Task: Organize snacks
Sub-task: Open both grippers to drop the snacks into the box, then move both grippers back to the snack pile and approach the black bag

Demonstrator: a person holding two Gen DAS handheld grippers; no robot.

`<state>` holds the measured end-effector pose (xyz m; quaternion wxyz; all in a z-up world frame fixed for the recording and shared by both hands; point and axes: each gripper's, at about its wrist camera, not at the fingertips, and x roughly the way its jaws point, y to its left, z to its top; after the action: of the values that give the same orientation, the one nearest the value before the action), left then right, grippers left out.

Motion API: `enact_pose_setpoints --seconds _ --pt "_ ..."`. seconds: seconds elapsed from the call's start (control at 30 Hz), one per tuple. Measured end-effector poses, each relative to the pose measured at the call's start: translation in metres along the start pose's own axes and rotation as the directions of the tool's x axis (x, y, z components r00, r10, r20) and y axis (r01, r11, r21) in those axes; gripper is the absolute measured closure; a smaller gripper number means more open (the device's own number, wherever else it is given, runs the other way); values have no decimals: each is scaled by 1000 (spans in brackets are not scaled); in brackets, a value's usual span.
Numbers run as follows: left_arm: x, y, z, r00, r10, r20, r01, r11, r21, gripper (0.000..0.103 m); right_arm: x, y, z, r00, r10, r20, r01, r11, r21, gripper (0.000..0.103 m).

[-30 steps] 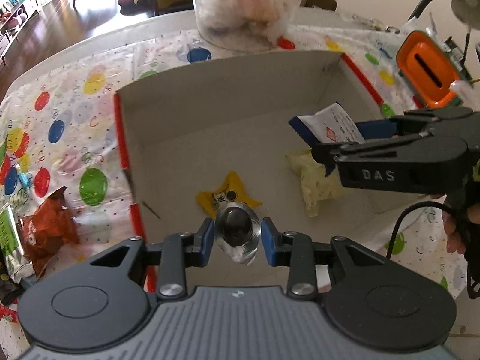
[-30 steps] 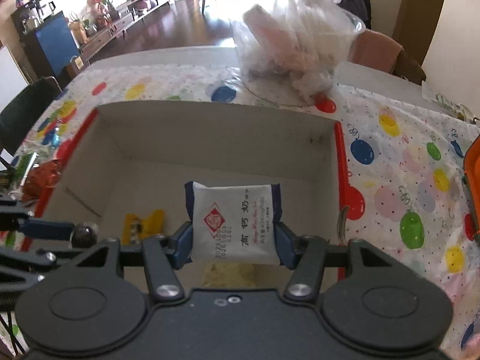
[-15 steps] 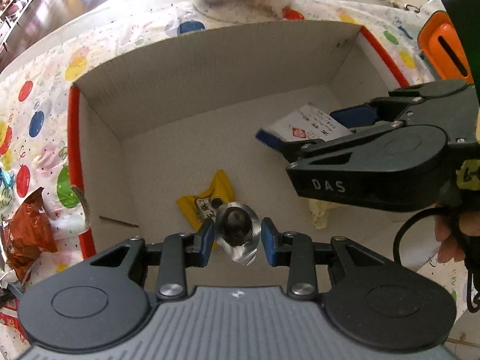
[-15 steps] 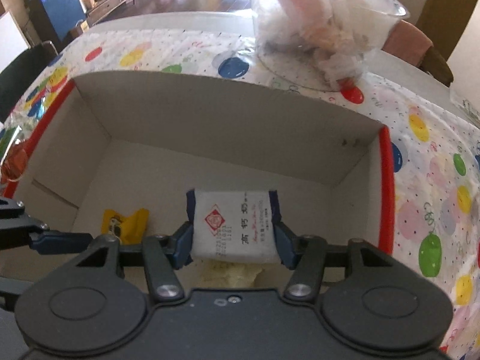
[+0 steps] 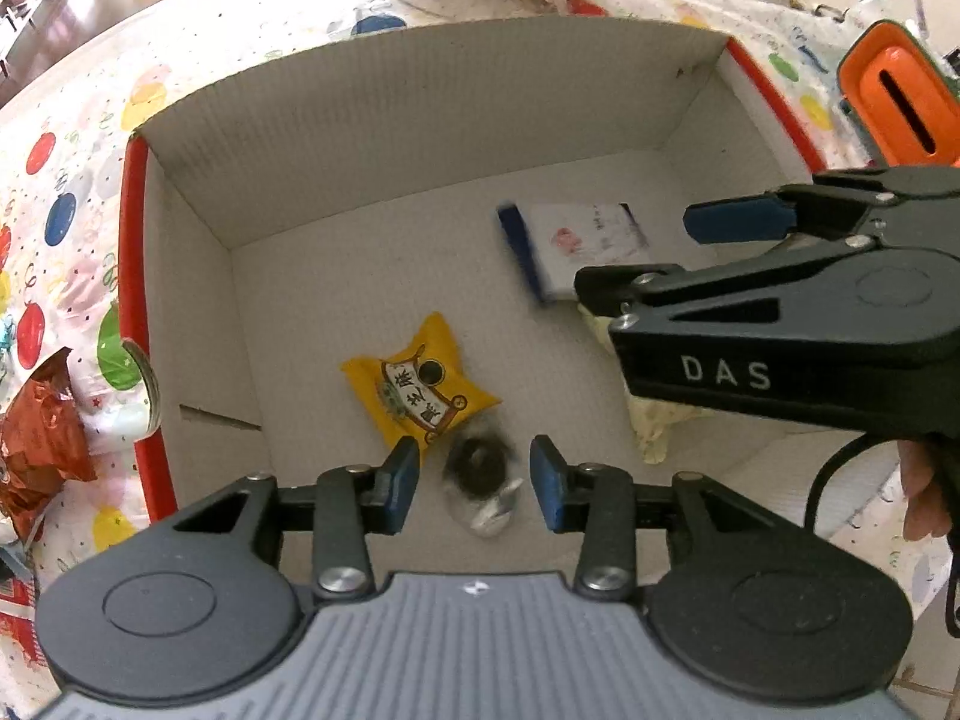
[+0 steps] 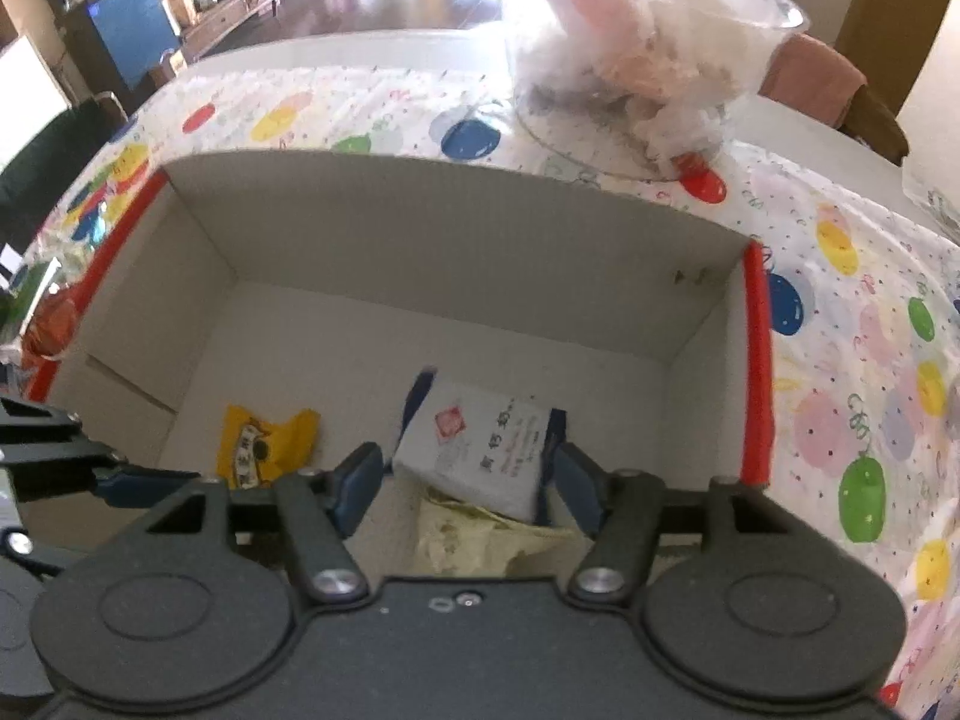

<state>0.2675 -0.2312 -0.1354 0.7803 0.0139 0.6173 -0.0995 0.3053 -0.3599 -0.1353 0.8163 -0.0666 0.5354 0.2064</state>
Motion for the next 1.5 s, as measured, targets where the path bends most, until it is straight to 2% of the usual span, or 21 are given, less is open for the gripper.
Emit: enact_pose_setpoints --seconds 0.13,0.5,0.57,0.83,1.03,1.1,1.17,1.33,1.5 --pt "-12 4 -5 999 -30 44 31 999 -18 51 -16 0 -6 999 12 40 -12 1000 8 33" --pt "-54 8 -22 983 -51 174 59 998 -36 48 -62 -3 -24 990 44 137 -52 997 55 26" --pt "-64 9 -27 978 -55 199 64 997 -38 44 -72 -2 -27 986 54 159 -64 996 60 23" --pt "-97 13 -45 955 -42 295 48 999 -15 41 -107 9 -40 964 75 257 -96 993 69 15" --pt "-119 20 -59 928 -32 371 39 999 -13 39 -131 22 -46 942 92 322 -116 992 56 11" --pt "-128 25 -65 919 -32 393 41 999 -15 38 -138 27 -49 931 103 350 -132 989 60 4" --pt "-136 29 -71 908 -32 419 41 999 -14 35 -143 32 -51 920 114 374 -148 987 63 3" --pt "-158 43 -91 870 -11 493 22 1000 -17 31 -154 54 -56 902 124 414 -157 986 47 0" --pt "-176 61 -111 827 12 562 -1 1000 -20 26 -157 80 -59 893 132 430 -159 987 28 0"
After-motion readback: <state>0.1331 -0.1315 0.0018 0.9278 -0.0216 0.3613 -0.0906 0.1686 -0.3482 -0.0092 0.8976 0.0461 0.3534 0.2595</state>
